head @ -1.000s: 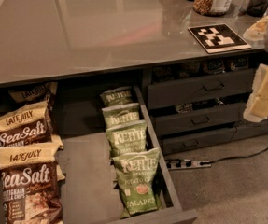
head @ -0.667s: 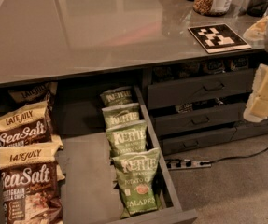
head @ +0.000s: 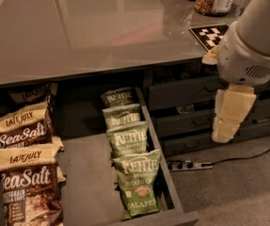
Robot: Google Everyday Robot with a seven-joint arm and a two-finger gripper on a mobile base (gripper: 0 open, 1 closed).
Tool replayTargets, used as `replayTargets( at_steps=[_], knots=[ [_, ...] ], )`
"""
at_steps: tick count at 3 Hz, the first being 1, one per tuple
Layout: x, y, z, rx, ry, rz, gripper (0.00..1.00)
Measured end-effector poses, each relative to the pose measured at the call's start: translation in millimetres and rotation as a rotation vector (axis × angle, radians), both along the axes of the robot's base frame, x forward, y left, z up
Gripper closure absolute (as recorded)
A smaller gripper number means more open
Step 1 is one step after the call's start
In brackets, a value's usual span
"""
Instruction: Pick brown chip bag from top drawer and place on counter
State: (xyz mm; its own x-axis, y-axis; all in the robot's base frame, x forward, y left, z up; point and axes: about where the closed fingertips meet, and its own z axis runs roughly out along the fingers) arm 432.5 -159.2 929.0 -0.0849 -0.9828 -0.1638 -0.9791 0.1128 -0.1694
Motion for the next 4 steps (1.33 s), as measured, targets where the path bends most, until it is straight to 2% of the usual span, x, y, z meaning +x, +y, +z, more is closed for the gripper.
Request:
replayTargets(
  at_steps=[1,2,3,4],
  knots=[
    [-7,35,-31,0.001,0.055,0.096,0.00],
    [-7,35,-31,0.001,0.055,0.096,0.00],
    [-17,64,-46,0.051,0.081,0.134,0.00],
    [-36,113,-67,0.133,0.090,0.181,0.00]
  ],
)
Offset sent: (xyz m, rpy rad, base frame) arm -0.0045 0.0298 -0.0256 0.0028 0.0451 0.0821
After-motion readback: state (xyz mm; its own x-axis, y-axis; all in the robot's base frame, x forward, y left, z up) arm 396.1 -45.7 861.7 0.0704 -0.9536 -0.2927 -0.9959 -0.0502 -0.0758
